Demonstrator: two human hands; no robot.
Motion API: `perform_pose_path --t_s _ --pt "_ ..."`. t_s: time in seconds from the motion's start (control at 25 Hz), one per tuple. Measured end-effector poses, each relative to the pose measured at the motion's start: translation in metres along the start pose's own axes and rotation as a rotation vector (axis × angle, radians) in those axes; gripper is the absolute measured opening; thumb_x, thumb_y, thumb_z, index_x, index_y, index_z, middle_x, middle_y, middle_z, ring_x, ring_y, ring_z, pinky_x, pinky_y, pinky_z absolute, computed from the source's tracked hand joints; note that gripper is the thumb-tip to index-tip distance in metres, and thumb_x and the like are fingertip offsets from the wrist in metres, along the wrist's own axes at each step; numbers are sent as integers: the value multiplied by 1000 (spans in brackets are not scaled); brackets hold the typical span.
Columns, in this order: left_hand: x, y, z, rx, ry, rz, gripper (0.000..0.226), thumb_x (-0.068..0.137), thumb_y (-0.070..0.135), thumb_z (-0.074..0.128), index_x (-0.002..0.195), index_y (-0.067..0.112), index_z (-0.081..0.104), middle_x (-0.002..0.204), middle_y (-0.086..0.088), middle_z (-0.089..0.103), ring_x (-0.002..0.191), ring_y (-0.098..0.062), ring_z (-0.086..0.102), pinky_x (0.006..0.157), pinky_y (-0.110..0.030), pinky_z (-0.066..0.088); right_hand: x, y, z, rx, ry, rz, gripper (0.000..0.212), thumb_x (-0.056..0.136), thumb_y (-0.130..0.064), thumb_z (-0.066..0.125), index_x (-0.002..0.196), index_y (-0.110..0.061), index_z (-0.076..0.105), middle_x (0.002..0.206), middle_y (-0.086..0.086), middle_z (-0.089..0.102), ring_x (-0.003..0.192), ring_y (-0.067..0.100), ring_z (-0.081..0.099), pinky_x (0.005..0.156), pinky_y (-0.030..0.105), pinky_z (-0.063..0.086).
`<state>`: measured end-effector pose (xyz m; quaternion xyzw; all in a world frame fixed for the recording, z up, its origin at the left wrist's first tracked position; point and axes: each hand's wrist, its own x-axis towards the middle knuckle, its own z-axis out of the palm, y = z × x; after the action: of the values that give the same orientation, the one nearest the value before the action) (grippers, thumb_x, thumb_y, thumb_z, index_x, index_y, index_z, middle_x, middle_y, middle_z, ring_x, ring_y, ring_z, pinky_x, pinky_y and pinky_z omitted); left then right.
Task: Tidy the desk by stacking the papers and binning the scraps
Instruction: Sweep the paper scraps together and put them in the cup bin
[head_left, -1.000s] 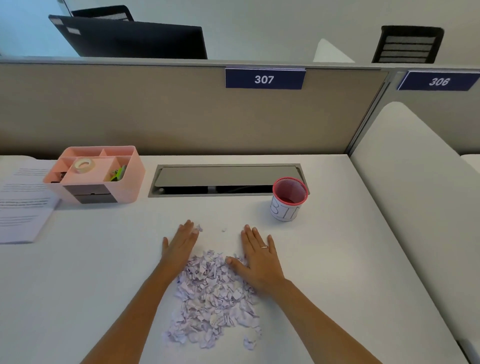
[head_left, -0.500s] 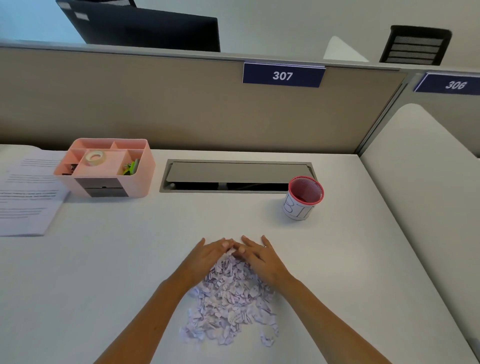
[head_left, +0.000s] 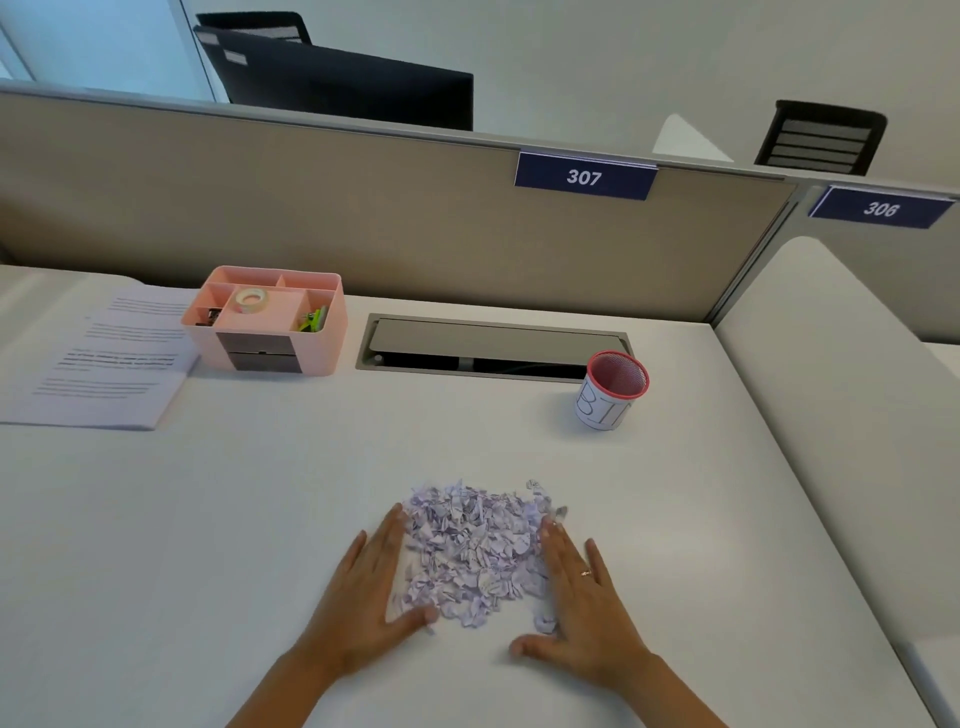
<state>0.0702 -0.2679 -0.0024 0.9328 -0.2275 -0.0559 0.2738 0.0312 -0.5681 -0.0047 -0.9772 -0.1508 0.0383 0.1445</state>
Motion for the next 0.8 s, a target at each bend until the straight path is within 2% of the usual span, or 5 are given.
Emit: perform_pose_path --t_s 0.12,0.4,0.52,0.64,0.8 --pt "-3 -1 2 259 -100 123 123 68 92 36 151 14 -11 160 -4 -16 148 -18 -10 117 -37 -7 0 -18 8 -143 -37 40 117 74 -89 31 152 -6 5 161 11 1 149 27 3 113 50 2" --pt "2 27 0 297 -70 -124 88 88 71 18 137 5 50 144 -17 45 131 -33 45 111 -40 8 30 -54 21 -95 19 226 90 81 -82 8 145 -29 -25 154 -4 -32 142 15 -30 114 46 -18" --pt "-7 16 -1 355 6 -8 75 91 65 21 141 15 45 147 -11 43 130 -31 48 109 -40 10 21 -59 12 -13 119 139 67 92 -68 21 150 -36 14 161 3 3 148 24 6 116 50 14" --pt "-17 10 3 318 46 74 57 98 52 17 143 26 42 149 -4 42 131 -26 49 108 -37 19 16 -67 11 -37 354 34 42 100 -38 35 127 -20 62 140 11 52 124 37 54 89 47 54" --pt "-20 15 7 223 91 159 39 97 29 38 131 26 58 144 -10 49 124 -28 55 96 -36 48 18 -74 5 -31 395 66 49 57 1 87 103 -16 76 114 6 71 97 26 71 63 31 61"
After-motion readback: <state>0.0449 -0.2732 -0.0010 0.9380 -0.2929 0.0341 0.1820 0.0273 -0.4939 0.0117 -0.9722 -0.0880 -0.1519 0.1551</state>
